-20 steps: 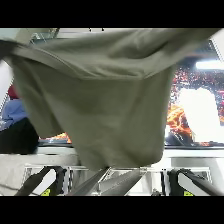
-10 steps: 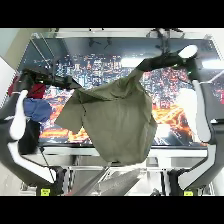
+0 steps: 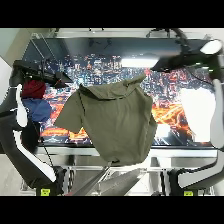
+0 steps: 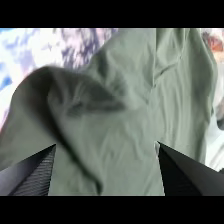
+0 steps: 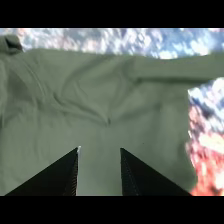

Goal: Fold the shirts.

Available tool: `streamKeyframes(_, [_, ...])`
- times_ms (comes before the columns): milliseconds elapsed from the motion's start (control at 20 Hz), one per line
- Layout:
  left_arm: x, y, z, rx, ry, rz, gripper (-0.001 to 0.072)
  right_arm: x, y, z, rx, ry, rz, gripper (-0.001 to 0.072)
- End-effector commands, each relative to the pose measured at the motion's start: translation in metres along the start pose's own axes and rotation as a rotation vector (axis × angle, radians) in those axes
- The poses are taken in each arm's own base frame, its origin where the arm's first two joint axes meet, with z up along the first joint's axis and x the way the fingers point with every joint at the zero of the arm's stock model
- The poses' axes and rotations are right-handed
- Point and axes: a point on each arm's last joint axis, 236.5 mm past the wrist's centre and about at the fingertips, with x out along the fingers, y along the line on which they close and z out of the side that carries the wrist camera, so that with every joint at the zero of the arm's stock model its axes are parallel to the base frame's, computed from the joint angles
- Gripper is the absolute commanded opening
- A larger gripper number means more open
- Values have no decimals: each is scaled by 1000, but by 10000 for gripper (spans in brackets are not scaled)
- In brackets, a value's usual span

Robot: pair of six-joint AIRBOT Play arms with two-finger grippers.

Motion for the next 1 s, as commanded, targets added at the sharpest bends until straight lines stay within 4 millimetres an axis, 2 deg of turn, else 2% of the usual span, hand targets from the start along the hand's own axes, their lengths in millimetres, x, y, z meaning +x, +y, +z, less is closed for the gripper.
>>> streamKeyframes(0, [-1,38,-30,-72,91,113,698,-44,-26,-63,186,126,-50,292])
streamKeyframes(100, [17,51,-42,-87,130,127,697,-41,-42,-106,289,158,-61,291])
streamKeyframes(200, [34,54,-48,-62,152,115,697,-34,-64,-158,393,205,-112,291])
streamKeyframes(300, [43,58,-47,-33,150,139,696,-24,-79,-209,495,249,-136,291])
streamKeyframes(350, [43,64,-46,-21,148,169,690,-17,-82,-227,538,256,-138,291])
streamKeyframes(400, [43,69,-45,-6,149,202,601,-10,-84,-245,552,275,-133,291])
streamKeyframes(450, [39,74,-43,16,154,233,591,-4,-84,-259,570,295,-125,291])
streamKeyframes(550, [29,69,-29,55,124,250,592,2,-82,-275,586,321,-115,291])
streamKeyframes(650, [15,61,-8,101,73,271,591,3,-82,-277,578,325,-113,291])
streamKeyframes(750, [8,57,4,136,42,288,591,4,-85,-275,570,310,-123,291])
streamKeyframes(850, [14,65,9,136,23,296,591,5,-88,-272,569,295,-130,291])
streamKeyframes(950, [27,76,1,109,59,278,591,6,-86,-270,572,289,-122,291])
